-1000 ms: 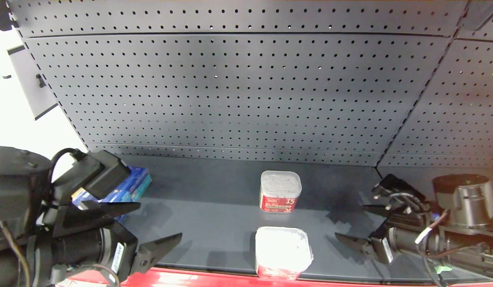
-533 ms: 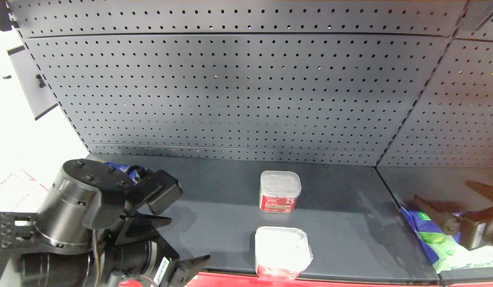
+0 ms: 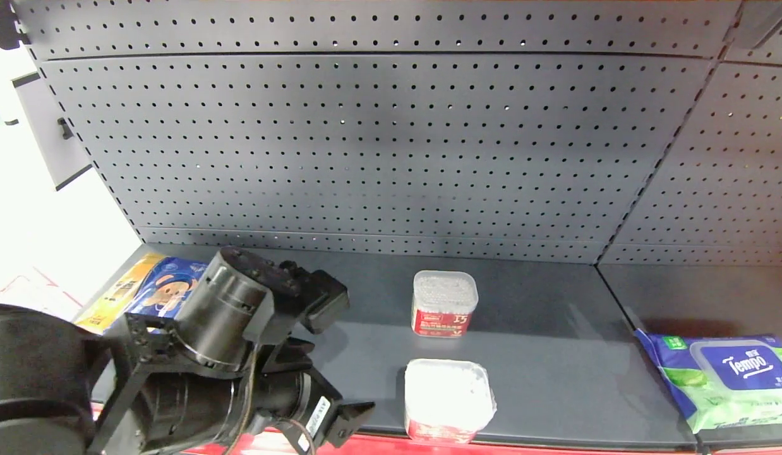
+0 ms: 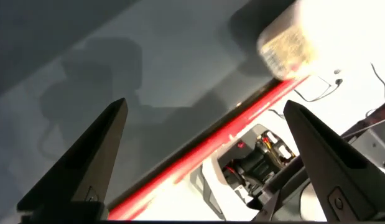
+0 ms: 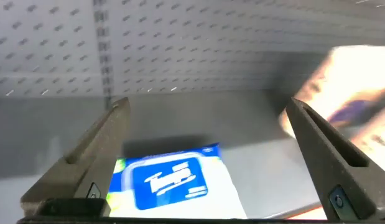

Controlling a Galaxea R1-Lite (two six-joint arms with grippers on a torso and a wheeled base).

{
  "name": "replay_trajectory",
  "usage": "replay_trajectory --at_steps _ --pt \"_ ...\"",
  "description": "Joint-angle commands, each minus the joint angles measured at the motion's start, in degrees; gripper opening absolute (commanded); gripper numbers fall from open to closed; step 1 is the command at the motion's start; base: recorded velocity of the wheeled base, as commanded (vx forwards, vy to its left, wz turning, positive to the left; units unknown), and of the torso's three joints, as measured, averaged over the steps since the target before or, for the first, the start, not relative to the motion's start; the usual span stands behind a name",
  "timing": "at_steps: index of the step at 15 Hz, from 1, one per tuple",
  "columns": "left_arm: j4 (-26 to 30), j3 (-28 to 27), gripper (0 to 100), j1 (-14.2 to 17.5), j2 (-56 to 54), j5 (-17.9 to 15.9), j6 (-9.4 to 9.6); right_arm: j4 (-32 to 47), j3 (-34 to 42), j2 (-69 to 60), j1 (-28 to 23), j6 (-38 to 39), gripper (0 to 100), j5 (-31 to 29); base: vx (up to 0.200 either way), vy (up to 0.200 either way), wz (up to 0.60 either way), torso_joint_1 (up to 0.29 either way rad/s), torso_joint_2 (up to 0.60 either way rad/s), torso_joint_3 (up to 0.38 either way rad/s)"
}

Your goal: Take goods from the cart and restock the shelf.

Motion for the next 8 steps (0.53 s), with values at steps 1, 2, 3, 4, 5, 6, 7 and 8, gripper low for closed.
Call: replay_trajectory --at_steps 1,2,3,4,5,6,7,8 --pt "0.03 -2.18 100 -1.12 4.39 0.54 -0.02 -0.14 -0.21 -1.93 -0.88 -0.02 100 0.01 0.000 0.000 0.00 0.000 0.00 0.000" --pt "0.03 -2.98 100 -1.38 5.54 0.98 0.07 -0.05 -0.29 -2.11 -0.88 -0.02 100 0.01 0.000 0.000 0.00 0.000 0.00 0.000" --pt "0.03 -3.68 100 -1.82 6.24 1.16 0.07 -0.05 -0.29 -2.28 -0.88 -0.02 100 0.01 0.000 0.000 0.00 0.000 0.00 0.000" --pt "0.03 -4.03 100 -2.44 6.68 1.42 -0.02 -0.05 -0.29 -2.28 -0.88 -0.02 100 0.01 0.000 0.000 0.00 0.000 0.00 0.000" --pt "0.03 -4.03 100 -2.52 7.03 1.51 0.07 -0.05 -0.29 -2.28 -0.88 -0.02 100 0.01 0.000 0.000 0.00 0.000 0.00 0.000" --pt "0.03 -4.03 100 -2.52 7.12 1.51 0.07 -0.05 -0.38 -2.28 -0.88 -0.02 100 0.01 0.000 0.000 0.00 0.000 0.00 0.000" --pt "0.03 -4.03 100 -2.61 7.29 1.51 -0.02 -0.05 -0.38 -2.28 -0.88 -0.02 100 0.01 0.000 0.000 0.00 0.000 0.00 0.000" --pt "0.03 -4.12 100 -2.61 7.47 1.51 0.07 -0.05 -0.29 -2.28 -0.88 0.07 100 0.01 0.000 0.000 0.00 0.000 0.00 0.000"
